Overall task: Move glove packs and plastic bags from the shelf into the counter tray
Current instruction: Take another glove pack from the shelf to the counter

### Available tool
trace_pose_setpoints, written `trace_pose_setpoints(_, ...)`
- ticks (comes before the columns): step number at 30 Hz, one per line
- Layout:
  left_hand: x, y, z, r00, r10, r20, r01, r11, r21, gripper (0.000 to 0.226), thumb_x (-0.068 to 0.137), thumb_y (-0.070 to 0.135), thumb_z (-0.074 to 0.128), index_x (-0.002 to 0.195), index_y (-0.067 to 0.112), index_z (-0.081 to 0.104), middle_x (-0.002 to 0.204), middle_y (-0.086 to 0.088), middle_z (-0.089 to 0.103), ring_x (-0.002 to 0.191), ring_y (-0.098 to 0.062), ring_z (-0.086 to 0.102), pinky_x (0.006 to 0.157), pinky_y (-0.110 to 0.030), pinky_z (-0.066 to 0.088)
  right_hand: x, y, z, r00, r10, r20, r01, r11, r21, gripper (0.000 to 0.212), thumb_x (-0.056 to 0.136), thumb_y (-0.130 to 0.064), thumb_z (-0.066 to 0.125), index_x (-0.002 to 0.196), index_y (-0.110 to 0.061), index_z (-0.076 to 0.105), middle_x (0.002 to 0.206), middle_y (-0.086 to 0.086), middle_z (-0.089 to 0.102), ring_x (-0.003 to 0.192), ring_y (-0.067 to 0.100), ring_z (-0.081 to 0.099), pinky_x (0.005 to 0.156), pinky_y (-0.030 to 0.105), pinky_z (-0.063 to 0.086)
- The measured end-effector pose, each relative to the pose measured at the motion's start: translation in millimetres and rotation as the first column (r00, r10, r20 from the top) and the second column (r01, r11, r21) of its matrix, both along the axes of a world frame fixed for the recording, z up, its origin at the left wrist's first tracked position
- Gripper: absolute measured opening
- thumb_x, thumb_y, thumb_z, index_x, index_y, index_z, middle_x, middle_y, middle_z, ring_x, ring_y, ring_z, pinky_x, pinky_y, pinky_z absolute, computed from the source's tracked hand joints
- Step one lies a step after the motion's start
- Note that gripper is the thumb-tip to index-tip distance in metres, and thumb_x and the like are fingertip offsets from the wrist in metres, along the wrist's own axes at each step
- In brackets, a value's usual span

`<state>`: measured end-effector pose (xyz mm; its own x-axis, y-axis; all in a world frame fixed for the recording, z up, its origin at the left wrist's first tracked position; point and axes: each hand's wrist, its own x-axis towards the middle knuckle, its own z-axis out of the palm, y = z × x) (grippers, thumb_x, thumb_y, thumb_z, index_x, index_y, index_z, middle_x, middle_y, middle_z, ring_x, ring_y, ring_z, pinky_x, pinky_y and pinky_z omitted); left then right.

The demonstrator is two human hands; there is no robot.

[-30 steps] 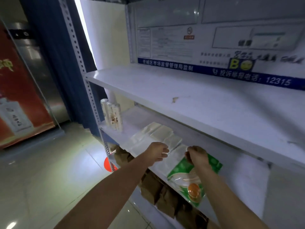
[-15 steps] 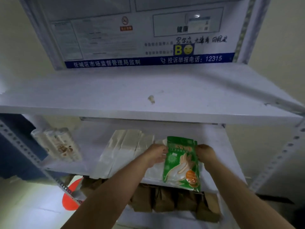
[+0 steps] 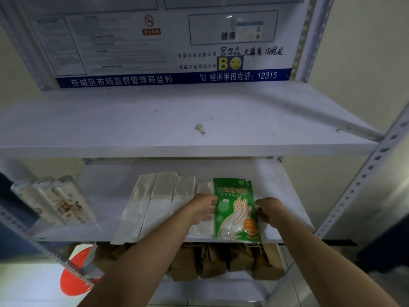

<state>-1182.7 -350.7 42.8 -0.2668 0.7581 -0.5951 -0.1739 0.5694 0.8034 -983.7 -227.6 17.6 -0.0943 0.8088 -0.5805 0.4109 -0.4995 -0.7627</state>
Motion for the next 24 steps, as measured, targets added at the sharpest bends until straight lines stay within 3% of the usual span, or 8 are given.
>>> trace_pose_setpoints(4,3.3,-2.4,-1.4,1.0,0.006,-0.001,-0.006,1.0,-0.017,0.016,0.098,0.025,0.055,0.109,0.019,0.065,0.122,0.002,0.064,0.114,-0.021,0.062,0.097,-0.041,0.045,-0.8,0.0,-3.9,0.996,0.015,-0.085,-0.023,0.995,-0.097,0.024,0.089,-0.021,0.07,0.095,0.001,0.062,0.082,0.018,0.064,0.073,0.029,0.06,0.071,0.036,0.051)
trace_pose_setpoints(6,4.2,-2.5,-1.8,1.0,-0.003,-0.011,0.002,1.0,-0.016,0.017,0.098,0.024,0.055,0.11,0.018,0.065,0.122,0.002,0.064,0.114,-0.021,0.062,0.099,-0.041,0.045,-2.3,-4.9,-0.6,0.995,0.049,-0.084,-0.057,0.993,-0.106,0.026,0.087,-0.023,0.073,0.091,0.0,0.063,0.077,0.015,0.063,0.065,0.025,0.058,0.061,0.034,0.05)
trace_pose_setpoints(9,6.4,-0.6,-1.3,0.999,-0.012,-0.032,0.012,1.0,-0.021,0.02,0.096,0.024,0.057,0.113,0.016,0.065,0.121,0.0,0.064,0.112,-0.022,0.062,0.097,-0.039,0.047,-2.1,-11.1,1.8,0.99,0.04,-0.135,-0.057,0.99,-0.13,0.027,0.086,-0.014,0.075,0.099,0.007,0.063,0.091,0.024,0.069,0.073,0.033,0.067,0.068,0.042,0.058)
trace_pose_setpoints(12,12.7,0.7,3.7,0.997,-0.047,-0.059,0.046,0.999,-0.024,0.014,0.096,0.022,0.056,0.105,0.015,0.065,0.102,-0.001,0.065,0.099,-0.021,0.063,0.086,-0.033,0.049,1.6,-20.8,5.2,0.976,-0.01,-0.218,-0.03,0.983,-0.18,0.017,0.09,-0.001,0.066,0.101,0.011,0.059,0.095,0.027,0.067,0.08,0.039,0.067,0.072,0.05,0.058)
trace_pose_setpoints(15,21.4,0.2,9.7,0.995,-0.061,-0.079,0.06,0.998,-0.015,0.014,0.098,0.019,0.053,0.104,0.014,0.065,0.091,0.0,0.067,0.082,-0.019,0.065,0.075,-0.028,0.051,9.4,-28.9,6.9,0.967,-0.063,-0.248,0.017,0.982,-0.186,0.01,0.092,0.004,0.06,0.098,0.011,0.057,0.095,0.027,0.066,0.08,0.04,0.066,0.067,0.049,0.055)
trace_pose_setpoints(19,32.0,-0.2,9.1,0.992,-0.08,-0.094,0.079,0.997,-0.009,0.02,0.097,0.021,0.053,0.111,0.013,0.065,0.102,0.0,0.07,0.088,-0.017,0.065,0.072,-0.027,0.049,27.9,-42.2,7.3,0.95,-0.123,-0.288,0.067,0.978,-0.197,0.011,0.092,0.004,0.059,0.101,0.009,0.057,0.097,0.027,0.066,0.085,0.041,0.066,0.069,0.051,0.054)
trace_pose_setpoints(24,61.8,0.5,-5.8,0.983,-0.125,-0.132,0.131,0.991,0.038,0.009,0.086,0.019,0.059,0.092,0.013,0.064,0.091,-0.01,0.069,0.078,-0.021,0.065,0.066,-0.025,0.049,66.2,-66.2,-1.7,0.929,-0.093,-0.357,0.031,0.984,-0.177,0.017,0.091,0.003,0.058,0.108,0.008,0.056,0.1,0.027,0.068,0.09,0.041,0.069,0.071,0.048,0.057)
